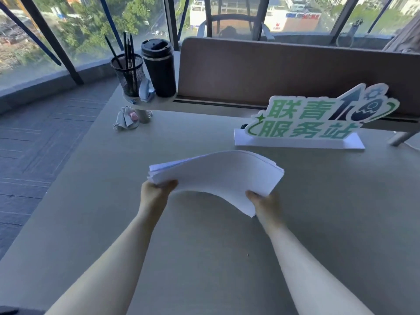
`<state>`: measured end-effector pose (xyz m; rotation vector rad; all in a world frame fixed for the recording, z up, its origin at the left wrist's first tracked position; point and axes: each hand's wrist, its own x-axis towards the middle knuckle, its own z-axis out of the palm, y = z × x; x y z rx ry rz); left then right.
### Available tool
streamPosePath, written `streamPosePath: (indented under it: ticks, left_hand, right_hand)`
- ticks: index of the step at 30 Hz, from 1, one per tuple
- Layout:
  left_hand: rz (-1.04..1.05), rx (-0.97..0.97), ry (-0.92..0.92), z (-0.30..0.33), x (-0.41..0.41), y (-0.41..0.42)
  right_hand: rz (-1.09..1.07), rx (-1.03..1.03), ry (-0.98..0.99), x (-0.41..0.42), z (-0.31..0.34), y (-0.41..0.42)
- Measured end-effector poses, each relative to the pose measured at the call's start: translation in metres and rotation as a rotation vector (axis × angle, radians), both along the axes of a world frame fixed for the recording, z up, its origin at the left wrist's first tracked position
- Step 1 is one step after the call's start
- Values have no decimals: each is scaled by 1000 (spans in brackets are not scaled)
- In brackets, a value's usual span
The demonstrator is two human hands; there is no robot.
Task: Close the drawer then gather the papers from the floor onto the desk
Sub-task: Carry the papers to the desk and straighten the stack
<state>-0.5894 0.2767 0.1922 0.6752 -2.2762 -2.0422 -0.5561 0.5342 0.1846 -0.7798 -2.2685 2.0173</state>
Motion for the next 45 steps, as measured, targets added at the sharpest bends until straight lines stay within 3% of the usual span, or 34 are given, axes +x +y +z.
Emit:
streamPosePath:
  ticks: [4,8,12,15,20,24,29,37,45]
  left_hand:
    - [-16,28,40,2,-4,-5]
    - [-164,-21,-68,-4,-6,-19]
    - [-165,4,48,-1,-20,-22]
    - [-237,-3,-49,-10,-19,-23]
    - [-148,-4,-48,-15,-20,-18]
    - [-161,-26,-99,-22,-10,-15]
    - [-120,-69,-23,-5,2,-20]
    - [18,-78,99,67,13,-93]
    - [-1,-153,-98,36,-22,-219]
  right_hand:
    - [-49,34,38,-3,0,3]
    - [13,54,10,1,-4,9]
    - [57,22,81,-8,4,18]
    - [106,0,42,-9,-3,19]
    - [57,32,26,-14,-8,26]
    - [140,57,-79,-4,-18,26]
    - [94,74,4,-1,-3,17]
    - [227,70,124,-34,50,-63]
    - [337,99,-19,-64,25,-195]
